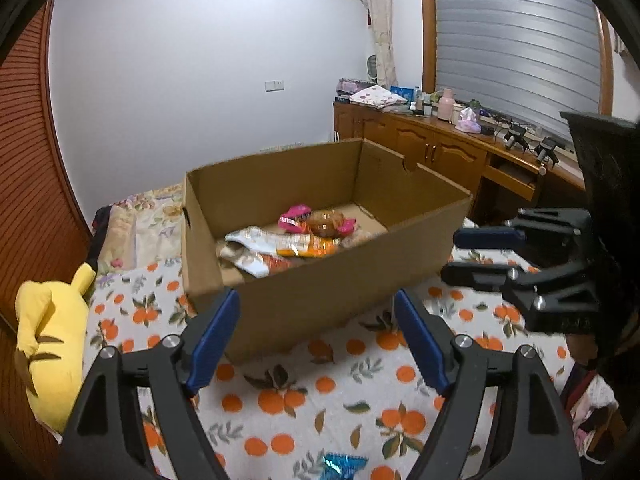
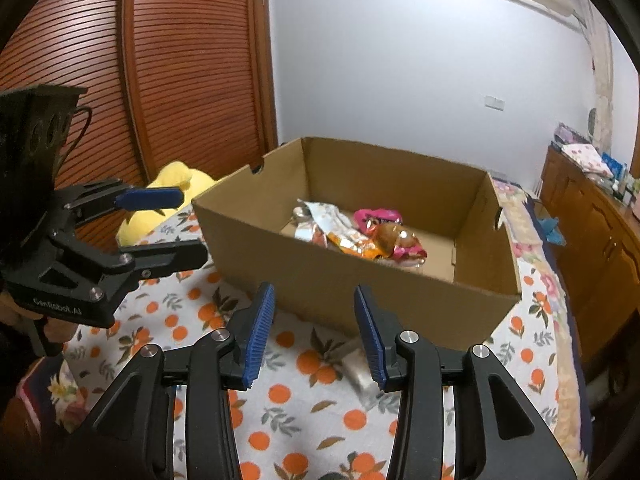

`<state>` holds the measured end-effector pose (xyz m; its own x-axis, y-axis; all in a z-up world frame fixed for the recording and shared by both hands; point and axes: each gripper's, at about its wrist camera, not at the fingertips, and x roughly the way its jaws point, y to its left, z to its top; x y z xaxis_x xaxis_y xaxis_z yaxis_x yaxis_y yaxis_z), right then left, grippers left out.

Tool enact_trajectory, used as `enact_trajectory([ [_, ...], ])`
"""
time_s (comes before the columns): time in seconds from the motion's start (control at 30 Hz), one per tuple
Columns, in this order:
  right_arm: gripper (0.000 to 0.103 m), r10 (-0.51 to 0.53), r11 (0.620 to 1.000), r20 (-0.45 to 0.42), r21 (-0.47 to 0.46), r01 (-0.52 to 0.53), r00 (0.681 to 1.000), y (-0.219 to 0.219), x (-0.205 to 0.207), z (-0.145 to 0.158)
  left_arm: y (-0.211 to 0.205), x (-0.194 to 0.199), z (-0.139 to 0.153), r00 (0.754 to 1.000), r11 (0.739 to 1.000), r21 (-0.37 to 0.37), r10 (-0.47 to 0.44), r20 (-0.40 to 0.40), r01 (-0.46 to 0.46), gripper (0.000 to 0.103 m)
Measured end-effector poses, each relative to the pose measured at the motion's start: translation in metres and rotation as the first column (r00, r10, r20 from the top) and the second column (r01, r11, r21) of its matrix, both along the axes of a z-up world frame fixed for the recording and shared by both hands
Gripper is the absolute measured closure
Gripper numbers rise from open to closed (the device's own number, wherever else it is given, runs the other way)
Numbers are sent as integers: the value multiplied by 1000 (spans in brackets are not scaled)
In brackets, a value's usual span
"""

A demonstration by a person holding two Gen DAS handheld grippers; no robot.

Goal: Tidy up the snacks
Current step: 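Lower the left tool onto the blue candy while the right approaches the clear-wrapped snack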

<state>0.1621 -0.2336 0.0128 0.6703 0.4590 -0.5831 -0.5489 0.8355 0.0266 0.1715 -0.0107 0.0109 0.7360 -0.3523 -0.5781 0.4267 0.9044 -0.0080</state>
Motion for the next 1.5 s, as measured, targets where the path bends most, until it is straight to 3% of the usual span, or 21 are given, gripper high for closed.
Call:
enact_trajectory([
  [0.53,61,-39,998,-103,-55,33,994,-14,9,-53,13,-39,-85,986,998,63,5,-167,6,23],
  [0.77,61,-44,996,-131,-78,34,990,-14,15,-67,19,-46,-97,980,997,71,5,-198,9,25],
  [0.93,61,-55,995,-154,-91,41,987,-16,21,-76,20,-52,-102,974,997,75,-1,-225,18,34],
  [1.5,61,-71,990,-189,-137,46,979,-16,42,-92,25,-57,-110,974,997,81,12,-228,7,42],
])
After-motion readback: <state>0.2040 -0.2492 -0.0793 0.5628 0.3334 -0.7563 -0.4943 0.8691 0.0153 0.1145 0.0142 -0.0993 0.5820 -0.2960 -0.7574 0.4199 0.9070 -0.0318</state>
